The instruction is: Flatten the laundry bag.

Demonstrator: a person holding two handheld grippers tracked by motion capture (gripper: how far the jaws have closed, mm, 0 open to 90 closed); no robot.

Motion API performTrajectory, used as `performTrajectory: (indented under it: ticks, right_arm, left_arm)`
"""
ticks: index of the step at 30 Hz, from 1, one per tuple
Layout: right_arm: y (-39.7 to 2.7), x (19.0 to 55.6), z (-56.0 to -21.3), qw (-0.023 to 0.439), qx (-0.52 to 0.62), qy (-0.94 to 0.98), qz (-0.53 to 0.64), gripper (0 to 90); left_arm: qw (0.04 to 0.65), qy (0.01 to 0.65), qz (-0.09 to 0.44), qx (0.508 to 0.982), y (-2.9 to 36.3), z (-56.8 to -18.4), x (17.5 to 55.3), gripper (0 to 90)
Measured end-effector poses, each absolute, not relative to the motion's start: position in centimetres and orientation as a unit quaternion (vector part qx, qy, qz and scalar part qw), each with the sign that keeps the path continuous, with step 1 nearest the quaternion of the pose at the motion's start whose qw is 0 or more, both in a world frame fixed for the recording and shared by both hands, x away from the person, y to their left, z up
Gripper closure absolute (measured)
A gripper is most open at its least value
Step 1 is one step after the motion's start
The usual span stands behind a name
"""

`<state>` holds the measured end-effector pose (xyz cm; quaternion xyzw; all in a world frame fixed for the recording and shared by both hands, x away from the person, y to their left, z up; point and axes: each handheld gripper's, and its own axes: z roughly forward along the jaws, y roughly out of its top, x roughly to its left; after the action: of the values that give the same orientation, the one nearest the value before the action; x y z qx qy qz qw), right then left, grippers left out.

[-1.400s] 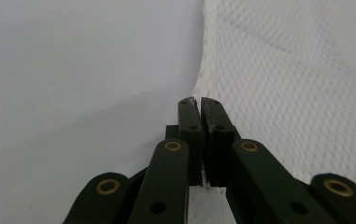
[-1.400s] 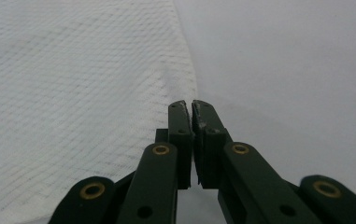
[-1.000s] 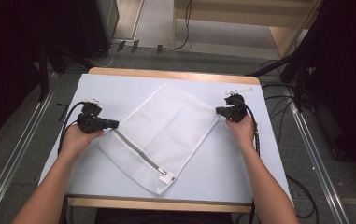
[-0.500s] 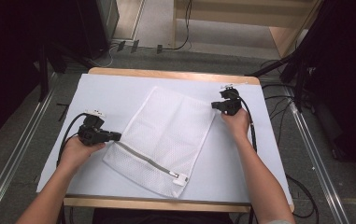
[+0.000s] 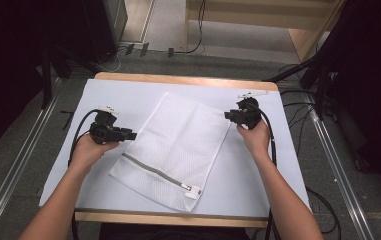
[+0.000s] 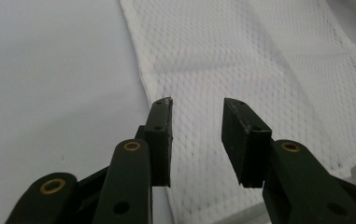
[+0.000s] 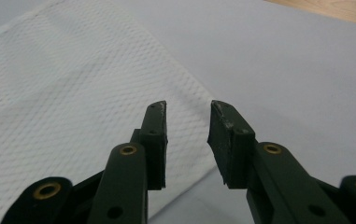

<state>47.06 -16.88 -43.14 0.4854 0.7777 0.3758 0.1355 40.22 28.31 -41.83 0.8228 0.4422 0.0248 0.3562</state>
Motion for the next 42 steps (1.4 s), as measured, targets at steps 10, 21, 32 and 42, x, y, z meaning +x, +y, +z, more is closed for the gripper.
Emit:
performTrajectory:
  ticks: [10, 21, 32, 42]
  right_arm:
    - [-16.7, 44.3, -43.8, 0.115, 0.485, 0.782, 0.375, 68.1]
    - [-16.3, 41.3, -44.3, 0.107, 0.487, 0.784, 0.37, 65.8]
    - [-15.0, 40.5, -46.7, 0.104, 0.507, 0.782, 0.347, 60.6]
    - [-13.7, 40.5, -47.1, 0.128, 0.495, 0.788, 0.344, 68.0]
  left_arm:
    - [0.348, 0.449, 0.009, 0.823, 26.9, -42.4, 43.8, 61.2]
    - [0.333, 0.447, 0.022, 0.83, 26.3, -43.7, 46.0, 59.4]
    - [0.336, 0.44, 0.026, 0.832, 25.3, -45.0, 47.1, 59.6]
    - [0.341, 0.447, 0.025, 0.827, 25.0, -45.4, 47.0, 75.7]
